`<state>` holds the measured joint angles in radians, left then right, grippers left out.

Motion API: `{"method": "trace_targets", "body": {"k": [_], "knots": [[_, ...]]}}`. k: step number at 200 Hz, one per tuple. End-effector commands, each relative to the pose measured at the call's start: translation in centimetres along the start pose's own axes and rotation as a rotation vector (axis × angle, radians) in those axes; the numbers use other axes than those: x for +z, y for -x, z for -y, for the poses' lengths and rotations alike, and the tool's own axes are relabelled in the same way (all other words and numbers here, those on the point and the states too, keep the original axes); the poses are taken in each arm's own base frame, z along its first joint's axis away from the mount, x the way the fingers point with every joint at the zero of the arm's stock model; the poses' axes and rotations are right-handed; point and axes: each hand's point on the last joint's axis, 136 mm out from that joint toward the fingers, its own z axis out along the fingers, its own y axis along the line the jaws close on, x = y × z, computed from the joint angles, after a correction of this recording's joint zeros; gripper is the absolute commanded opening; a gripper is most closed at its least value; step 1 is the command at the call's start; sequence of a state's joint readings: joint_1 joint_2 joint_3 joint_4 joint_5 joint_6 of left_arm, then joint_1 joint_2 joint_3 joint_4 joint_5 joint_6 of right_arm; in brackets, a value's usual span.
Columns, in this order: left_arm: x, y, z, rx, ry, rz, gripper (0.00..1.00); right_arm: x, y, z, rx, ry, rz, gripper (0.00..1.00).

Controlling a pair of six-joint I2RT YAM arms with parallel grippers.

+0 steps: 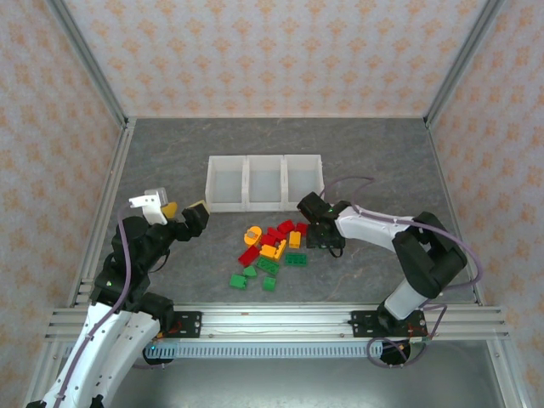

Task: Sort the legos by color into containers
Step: Pick up the lego from the bottom-center of the table, then place the lego in the container.

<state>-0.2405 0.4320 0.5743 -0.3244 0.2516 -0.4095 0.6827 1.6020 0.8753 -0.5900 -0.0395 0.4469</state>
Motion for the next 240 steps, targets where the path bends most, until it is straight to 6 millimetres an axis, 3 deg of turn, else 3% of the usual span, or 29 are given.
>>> {"method": "trace_targets", "body": {"k": [1, 72, 113, 140, 173, 200, 225, 240], "knots": [[0.1, 0.2, 0.3, 0.026, -0.021, 0.018, 0.99, 0.3, 0.1, 0.5, -0.020, -0.042, 0.014, 0.58], [0.2, 0.1, 0.2, 0.022, -0.017, 0.014, 0.99, -0.3, 0.4, 0.3, -0.025, -0.028, 0.030, 0.41], [0.3, 0.1, 0.1, 0.020, -0.010, 0.012, 0.99, -2.7, 1.3, -0.2, -0.002, 0.025, 0.087, 0.32], [0.4, -0.1, 0.0, 0.019, -0.006, 0.005, 0.99, -5.4, 2.4, -0.4, 0.028, 0.059, 0.142, 0.30], [0.6, -0.2, -0.1, 0.018, -0.002, 0.001, 0.99, -10.5, 5.7, -1.4, 0.054, 0.130, 0.270, 0.29], [0.6, -0.2, -0.1, 0.017, -0.002, 0.000, 0.99, -14.1, 9.7, -2.5, 0.039, 0.138, 0.399, 0.29], [0.6, -0.2, -0.2, 0.017, 0.002, 0.000, 0.99, -15.2, 13.2, -3.9, -0.001, 0.097, 0.472, 0.29], [0.6, -0.2, -0.2, 0.017, 0.004, 0.000, 0.99, -14.8, 15.2, -4.6, -0.030, 0.063, 0.494, 0.29]]}}
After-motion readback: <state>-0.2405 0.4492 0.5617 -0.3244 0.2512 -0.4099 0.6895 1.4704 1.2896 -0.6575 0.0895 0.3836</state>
